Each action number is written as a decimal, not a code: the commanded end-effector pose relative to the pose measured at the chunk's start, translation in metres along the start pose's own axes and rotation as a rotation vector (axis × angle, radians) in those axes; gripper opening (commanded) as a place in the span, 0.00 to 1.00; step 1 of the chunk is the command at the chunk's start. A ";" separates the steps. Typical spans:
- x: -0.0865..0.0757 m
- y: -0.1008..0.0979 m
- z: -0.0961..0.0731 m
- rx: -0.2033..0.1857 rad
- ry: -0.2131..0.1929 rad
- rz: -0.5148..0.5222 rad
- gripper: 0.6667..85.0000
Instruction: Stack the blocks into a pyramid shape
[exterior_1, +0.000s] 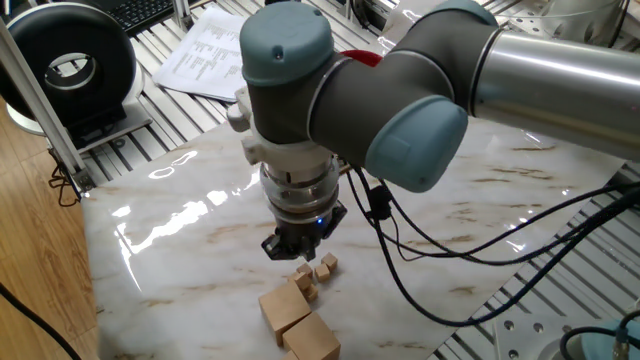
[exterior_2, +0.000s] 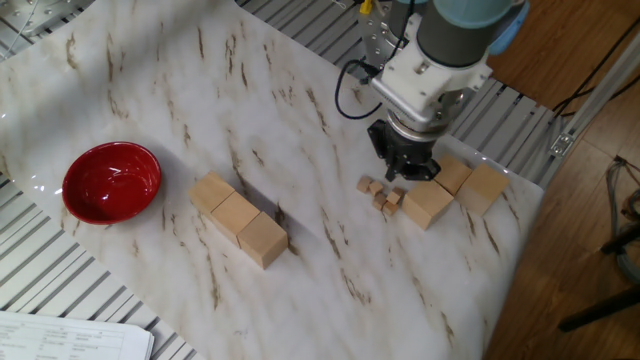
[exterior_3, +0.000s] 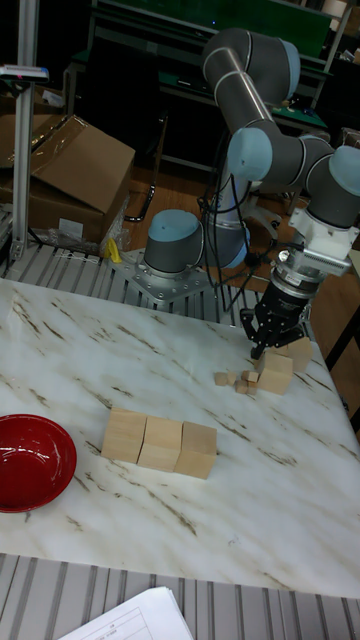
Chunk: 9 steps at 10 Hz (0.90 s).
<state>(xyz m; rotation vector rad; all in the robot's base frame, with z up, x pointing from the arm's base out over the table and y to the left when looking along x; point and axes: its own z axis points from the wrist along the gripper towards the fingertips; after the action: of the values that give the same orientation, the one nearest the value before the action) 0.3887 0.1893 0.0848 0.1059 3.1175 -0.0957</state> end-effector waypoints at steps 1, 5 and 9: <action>-0.012 0.005 -0.001 -0.020 -0.046 -0.130 0.01; -0.005 0.000 -0.001 -0.004 -0.018 -0.060 0.01; 0.009 0.029 -0.021 -0.032 0.008 0.088 0.01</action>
<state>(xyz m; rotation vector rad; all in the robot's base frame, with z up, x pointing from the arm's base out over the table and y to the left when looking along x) 0.3876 0.2031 0.0935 0.1220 3.1052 -0.0703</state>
